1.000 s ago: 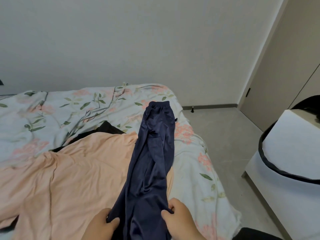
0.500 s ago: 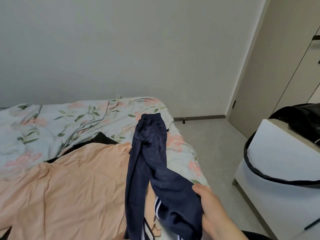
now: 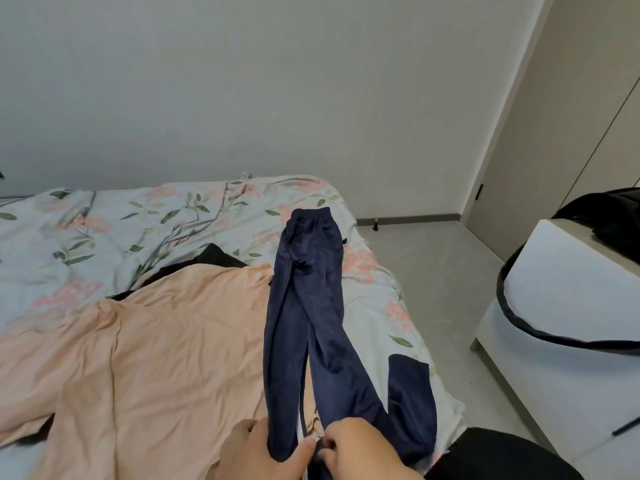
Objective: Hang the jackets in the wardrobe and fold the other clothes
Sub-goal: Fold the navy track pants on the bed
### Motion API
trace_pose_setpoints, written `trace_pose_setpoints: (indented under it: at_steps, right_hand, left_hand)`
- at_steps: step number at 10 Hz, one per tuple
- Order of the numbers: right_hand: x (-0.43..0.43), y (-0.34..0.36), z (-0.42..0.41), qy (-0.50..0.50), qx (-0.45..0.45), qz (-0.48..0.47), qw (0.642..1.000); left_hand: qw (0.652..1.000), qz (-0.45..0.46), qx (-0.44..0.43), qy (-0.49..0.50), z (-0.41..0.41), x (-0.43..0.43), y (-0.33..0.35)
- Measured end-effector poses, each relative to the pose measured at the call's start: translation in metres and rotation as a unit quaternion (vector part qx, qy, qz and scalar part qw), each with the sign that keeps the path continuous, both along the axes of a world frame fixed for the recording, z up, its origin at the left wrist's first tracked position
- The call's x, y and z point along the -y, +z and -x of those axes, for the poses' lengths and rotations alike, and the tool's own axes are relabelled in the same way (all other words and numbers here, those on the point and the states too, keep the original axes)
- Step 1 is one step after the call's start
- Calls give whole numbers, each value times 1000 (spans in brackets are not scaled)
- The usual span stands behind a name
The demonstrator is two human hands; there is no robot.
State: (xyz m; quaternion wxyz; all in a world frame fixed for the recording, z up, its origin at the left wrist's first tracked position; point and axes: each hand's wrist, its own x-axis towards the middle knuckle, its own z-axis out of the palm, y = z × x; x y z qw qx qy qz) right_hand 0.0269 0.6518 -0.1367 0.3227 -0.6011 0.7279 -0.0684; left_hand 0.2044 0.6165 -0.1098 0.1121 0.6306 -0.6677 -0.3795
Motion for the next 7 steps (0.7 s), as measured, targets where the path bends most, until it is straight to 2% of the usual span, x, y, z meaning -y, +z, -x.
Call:
trace_pose_setpoints:
  at_steps: [1,2,3,4,5,6,7]
  right_hand:
    - [2,-5,1,-18,41,12,999]
    - [-1,-9,3,-44,44,44,997]
    - [1,-11,-10,-15,62,64,996]
    - [9,-7,-26,-72,135,32,988]
    - [9,-10,-33,-47,112,-36,992]
    - [3,-12,-32,0,107,-103,989]
    - [-1,-7,-24,-6,168,-130,977]
  left_hand:
    - [972,-139,-161,95,3,6,-23]
    - [900,-222,-337,168,-3,15,-29]
    - [755,-365,-495,228,-23,17,-30]
    - [693,-435,-526,233,-42,17,-40]
    - [690,-436,-535,219,-45,21,-44]
    - [685,-436,-564,149,-44,21,-39]
    - [706,-408,-562,141,-52,20,-45]
